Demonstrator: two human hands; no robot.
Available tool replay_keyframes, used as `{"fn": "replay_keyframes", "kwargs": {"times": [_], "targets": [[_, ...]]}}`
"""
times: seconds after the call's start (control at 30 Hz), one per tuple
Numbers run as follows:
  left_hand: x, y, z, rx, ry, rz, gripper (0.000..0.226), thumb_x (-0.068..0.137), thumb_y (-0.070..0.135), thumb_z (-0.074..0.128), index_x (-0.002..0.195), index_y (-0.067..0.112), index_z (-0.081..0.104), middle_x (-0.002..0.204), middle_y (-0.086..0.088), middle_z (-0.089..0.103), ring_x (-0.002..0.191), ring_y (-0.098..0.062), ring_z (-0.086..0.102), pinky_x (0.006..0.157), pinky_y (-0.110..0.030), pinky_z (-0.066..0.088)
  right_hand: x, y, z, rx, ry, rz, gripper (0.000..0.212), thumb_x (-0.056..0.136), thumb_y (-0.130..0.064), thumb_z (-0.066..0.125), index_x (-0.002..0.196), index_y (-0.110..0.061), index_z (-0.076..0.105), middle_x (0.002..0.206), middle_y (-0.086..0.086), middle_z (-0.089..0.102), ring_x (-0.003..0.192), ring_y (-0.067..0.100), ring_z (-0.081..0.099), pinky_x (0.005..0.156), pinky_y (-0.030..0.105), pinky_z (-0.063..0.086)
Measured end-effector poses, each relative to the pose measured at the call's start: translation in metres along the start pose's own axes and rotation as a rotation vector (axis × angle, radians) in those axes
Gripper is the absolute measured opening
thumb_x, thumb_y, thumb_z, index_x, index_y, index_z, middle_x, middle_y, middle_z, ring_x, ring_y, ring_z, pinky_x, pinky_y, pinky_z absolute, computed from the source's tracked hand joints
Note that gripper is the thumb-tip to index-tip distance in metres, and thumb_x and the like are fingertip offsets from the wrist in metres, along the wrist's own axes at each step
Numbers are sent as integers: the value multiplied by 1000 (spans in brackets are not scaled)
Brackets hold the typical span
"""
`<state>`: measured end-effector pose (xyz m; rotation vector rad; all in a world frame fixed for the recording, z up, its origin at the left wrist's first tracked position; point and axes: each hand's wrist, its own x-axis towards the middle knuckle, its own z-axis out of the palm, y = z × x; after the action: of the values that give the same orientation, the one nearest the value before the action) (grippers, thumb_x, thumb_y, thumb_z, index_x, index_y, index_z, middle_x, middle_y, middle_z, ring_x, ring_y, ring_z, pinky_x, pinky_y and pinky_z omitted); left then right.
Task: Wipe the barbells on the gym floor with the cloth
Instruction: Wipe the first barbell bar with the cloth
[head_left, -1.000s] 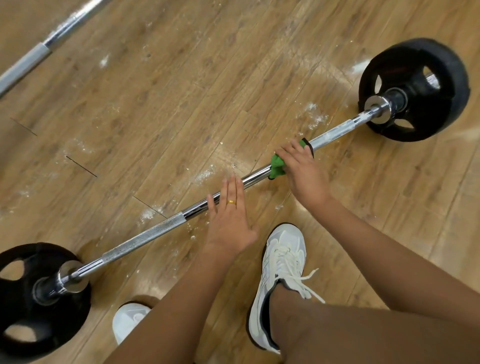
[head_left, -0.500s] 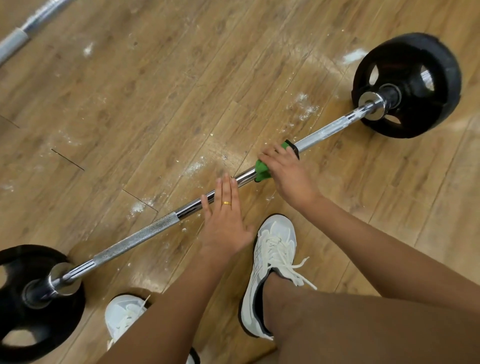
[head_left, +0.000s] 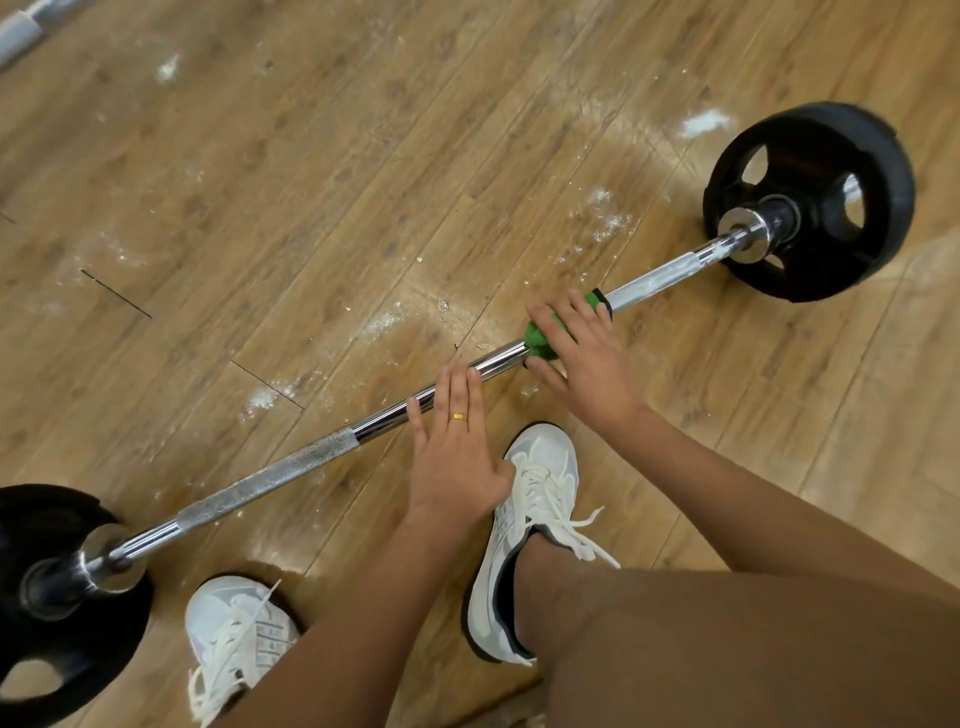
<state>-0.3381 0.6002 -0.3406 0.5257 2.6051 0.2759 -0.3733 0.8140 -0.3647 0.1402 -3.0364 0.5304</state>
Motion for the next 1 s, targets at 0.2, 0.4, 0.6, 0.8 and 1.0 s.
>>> {"fn": "replay_keyframes", "kwargs": {"times": [0.2, 0.4, 0.6, 0.8, 1.0], "targets": [[-12, 1, 10, 15, 11, 34, 103, 82, 48, 39, 156, 5, -18, 165, -10, -26, 150, -24, -29, 119, -59, -12, -14, 24, 3, -25, 33, -117, 62, 87, 10, 67, 143, -12, 51, 144, 8, 54, 141, 30, 40, 119, 49, 25], [-15, 11, 13, 35, 43, 62, 99, 87, 41, 46, 158, 3, -11, 166, -13, -21, 153, -25, -22, 122, -55, -10, -23, 1, -1, 69, 81, 68, 66, 86, 17, 53, 147, -7, 46, 147, 15, 50, 143, 34, 38, 122, 50, 19], [-10, 29, 16, 2, 46, 99, 101, 85, 40, 53, 159, 3, -5, 166, -10, -19, 153, -23, -20, 122, -55, -8, -34, -12, 3, -33, 2, -198, 68, 82, 15, 56, 145, -8, 48, 147, 15, 51, 142, 34, 39, 121, 46, 18], [-18, 31, 20, -5, 36, 83, 101, 84, 37, 53, 160, 6, -5, 167, -8, -20, 153, -21, -21, 124, -56, -3, -27, 3, -3, 4, 34, 60, 61, 87, 11, 60, 144, -4, 47, 142, 14, 54, 138, 31, 43, 123, 46, 18], [-20, 36, 25, 5, 53, 63, 100, 83, 36, 52, 160, 5, -4, 168, -9, -16, 154, -22, -19, 123, -55, -5, -36, 10, -9, -22, -60, -159, 65, 86, 12, 61, 146, -5, 45, 145, 14, 52, 140, 31, 43, 123, 45, 19]]}}
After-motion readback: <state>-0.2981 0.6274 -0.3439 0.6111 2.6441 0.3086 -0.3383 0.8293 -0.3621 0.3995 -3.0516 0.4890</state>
